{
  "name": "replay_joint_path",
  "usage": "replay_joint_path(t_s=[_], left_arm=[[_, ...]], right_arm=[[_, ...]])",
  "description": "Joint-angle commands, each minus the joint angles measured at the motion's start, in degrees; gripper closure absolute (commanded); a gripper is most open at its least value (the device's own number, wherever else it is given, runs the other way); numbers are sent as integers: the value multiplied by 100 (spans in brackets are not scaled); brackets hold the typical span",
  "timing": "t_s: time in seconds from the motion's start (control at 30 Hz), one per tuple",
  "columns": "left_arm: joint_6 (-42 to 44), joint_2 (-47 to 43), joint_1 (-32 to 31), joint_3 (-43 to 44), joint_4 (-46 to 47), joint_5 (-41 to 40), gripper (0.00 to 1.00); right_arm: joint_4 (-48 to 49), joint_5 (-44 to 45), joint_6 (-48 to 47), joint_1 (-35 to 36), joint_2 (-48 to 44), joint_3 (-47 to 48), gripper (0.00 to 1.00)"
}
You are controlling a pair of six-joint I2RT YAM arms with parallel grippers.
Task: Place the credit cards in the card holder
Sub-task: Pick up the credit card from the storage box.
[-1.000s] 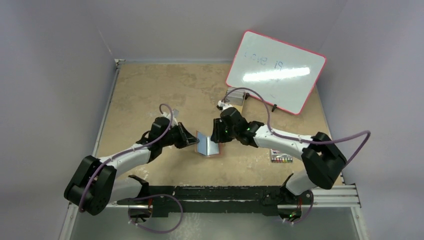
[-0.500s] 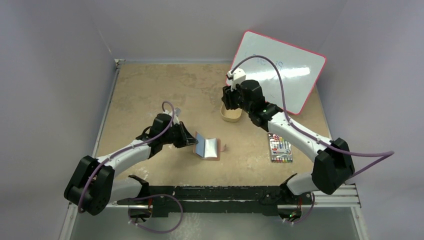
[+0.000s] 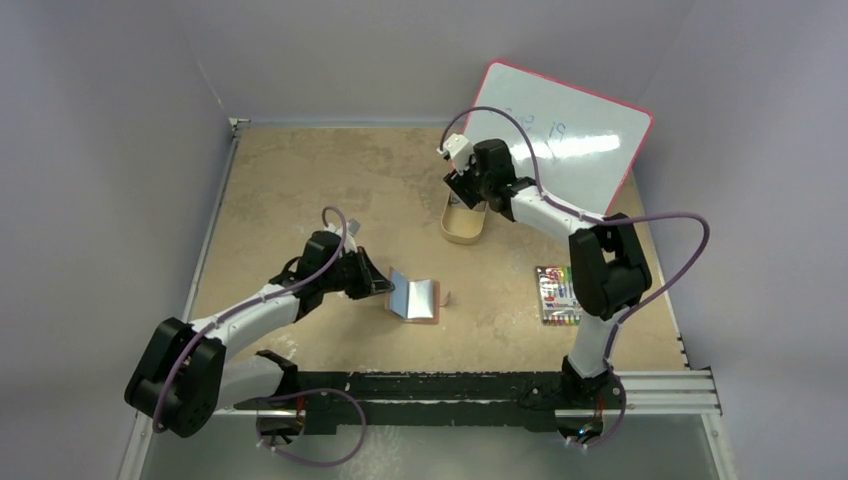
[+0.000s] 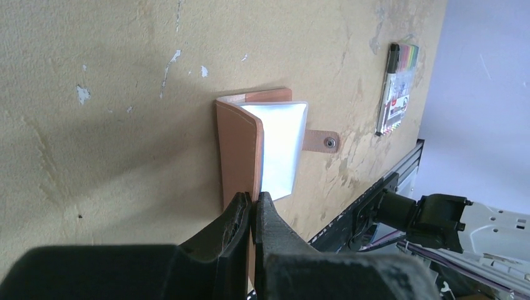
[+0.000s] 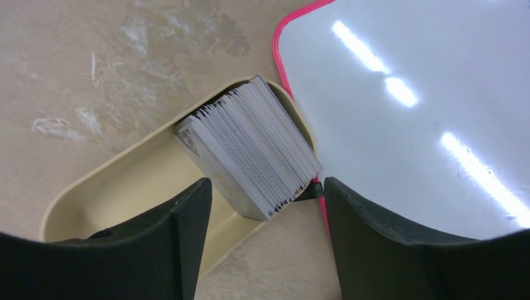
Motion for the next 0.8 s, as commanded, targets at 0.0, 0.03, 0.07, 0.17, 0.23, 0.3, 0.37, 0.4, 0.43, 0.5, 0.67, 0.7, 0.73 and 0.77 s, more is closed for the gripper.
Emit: replay_joint_path(t_s=[0.0,0.03,0.07,0.17,0.23,0.3,0.37,0.4,0.43,0.5,0.67,0.7,0.73,0.77], left_arm=[[-107,-260,-20,-142,401,143,100],[-119,-262,-19,-171,427,153,100],[-109,-262,-20,-197,430,164,100],[-94,-261,-17,-227,414,206,100],[-109,-283,-21,-228,411,218,100],[-118,-311,-22,-220,420,222,100],[-121,-336,-21,-220,412,205,100],[-125,-340,-17,-220,414,200,100],[-136,-347,-22,-219,417,198,100],[-144,-359,-21,-219,422,200,100],[-130,-311,-17,-196,407,195,100],[-130,-304,-23,-190,406,198,100],[-132,-291,-17,-186,405,200,100],[-130,-289,-21,-186,406,197,100]], right_arm=[[-56,-457,-886,-63,-17,328,31],[-61,-552,-933,-66,30,334,31],[-59,-635,-974,-65,89,333,31],[102,-557,-1051,-61,241,279,31],[204,-514,-1109,-66,347,267,30],[235,-500,-1170,-65,429,285,30],[261,-436,-1231,-64,504,275,30],[283,-395,-1268,-63,538,262,30],[312,-360,-1303,-59,575,242,30],[342,-311,-1356,-60,640,239,30],[742,-60,-1332,-58,639,115,33],[805,6,-1324,-58,629,112,34],[824,46,-1324,-63,614,115,35],[855,83,-1328,-58,586,116,37]])
